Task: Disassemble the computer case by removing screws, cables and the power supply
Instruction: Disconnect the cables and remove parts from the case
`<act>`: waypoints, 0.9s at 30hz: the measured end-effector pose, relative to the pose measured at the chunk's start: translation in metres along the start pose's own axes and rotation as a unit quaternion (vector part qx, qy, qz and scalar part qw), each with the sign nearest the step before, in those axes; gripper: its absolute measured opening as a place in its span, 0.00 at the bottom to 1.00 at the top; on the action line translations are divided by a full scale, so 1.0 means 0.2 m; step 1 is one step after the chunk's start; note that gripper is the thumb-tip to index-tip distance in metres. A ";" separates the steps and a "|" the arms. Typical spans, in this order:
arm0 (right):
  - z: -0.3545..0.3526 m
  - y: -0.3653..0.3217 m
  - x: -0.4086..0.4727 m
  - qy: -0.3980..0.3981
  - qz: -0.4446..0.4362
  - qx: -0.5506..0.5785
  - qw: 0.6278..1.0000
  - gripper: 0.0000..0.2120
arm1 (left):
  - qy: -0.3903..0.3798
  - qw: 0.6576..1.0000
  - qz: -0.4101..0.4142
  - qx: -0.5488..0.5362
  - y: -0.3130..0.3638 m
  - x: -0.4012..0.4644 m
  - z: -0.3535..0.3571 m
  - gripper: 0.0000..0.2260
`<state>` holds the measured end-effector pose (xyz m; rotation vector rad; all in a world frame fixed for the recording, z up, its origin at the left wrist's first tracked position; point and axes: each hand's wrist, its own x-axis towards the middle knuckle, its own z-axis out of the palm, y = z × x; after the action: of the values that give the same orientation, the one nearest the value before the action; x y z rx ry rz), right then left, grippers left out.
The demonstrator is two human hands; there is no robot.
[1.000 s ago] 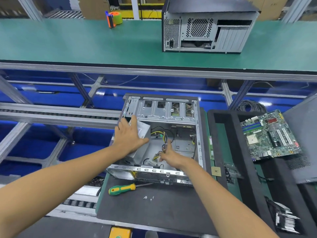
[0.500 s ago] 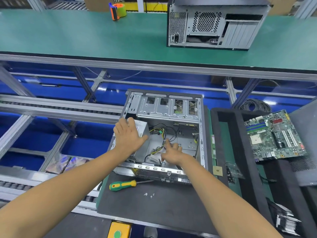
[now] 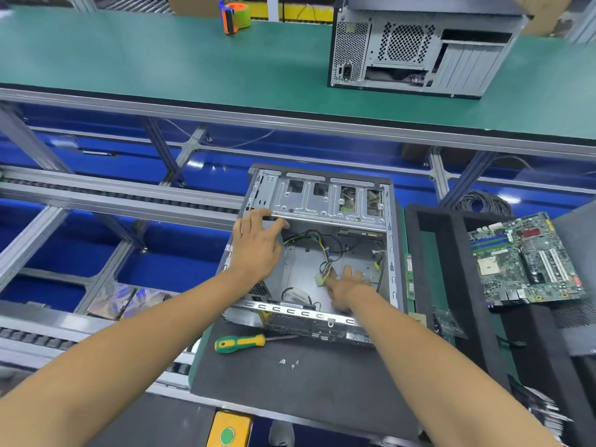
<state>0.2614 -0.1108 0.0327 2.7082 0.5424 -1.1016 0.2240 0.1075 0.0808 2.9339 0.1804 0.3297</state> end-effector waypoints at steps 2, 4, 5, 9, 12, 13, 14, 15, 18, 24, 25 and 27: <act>0.00 0.02 0.00 -0.003 -0.006 0.005 1.000 0.25 | 0.014 1.000 -0.004 -0.014 0.01 0.00 0.02 0.20; -0.01 0.04 -0.02 -0.012 -0.015 0.020 1.000 0.21 | 0.032 0.999 -0.003 -0.021 0.01 -0.01 0.03 0.20; -0.01 0.05 -0.02 -0.016 -0.019 0.035 0.999 0.16 | 0.041 0.999 -0.001 -0.024 0.00 -0.02 0.04 0.19; 0.01 0.06 -0.02 -0.006 -0.039 0.078 0.996 0.06 | 0.052 0.991 0.114 0.039 0.00 0.02 0.04 0.13; 0.02 0.05 0.00 0.035 -0.031 0.106 0.993 0.04 | -0.080 0.942 0.295 0.137 0.06 0.06 0.04 0.14; 0.02 0.05 0.01 0.047 -0.025 0.112 0.992 0.04 | -0.123 0.929 0.319 0.140 0.10 0.07 0.06 0.13; 0.02 0.05 0.01 0.059 -0.020 0.122 0.991 0.05 | -0.168 0.923 0.319 0.135 0.14 0.07 0.08 0.13; 0.02 0.05 0.02 0.071 -0.013 0.141 0.987 0.05 | -0.216 0.920 0.301 0.123 0.20 0.07 0.12 0.14; 0.02 0.07 0.05 0.093 -0.002 0.229 0.969 0.10 | -0.317 0.929 0.183 0.058 0.35 0.09 0.23 0.19; 0.02 0.06 0.08 0.143 0.039 0.352 0.924 0.38 | -0.373 0.920 0.007 -0.118 0.43 0.14 0.41 0.26; 0.02 0.06 0.09 0.160 0.050 0.379 0.910 0.39 | -0.384 0.919 0.008 -0.090 0.43 0.15 0.42 0.27; 0.01 0.06 0.10 0.169 0.068 0.425 0.887 0.41 | -0.377 0.925 0.009 -0.046 0.42 0.16 0.44 0.23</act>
<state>0.2781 -0.1172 0.0167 3.6531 -0.1712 -0.9800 0.2830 0.0157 0.0194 2.7305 0.0219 -0.7630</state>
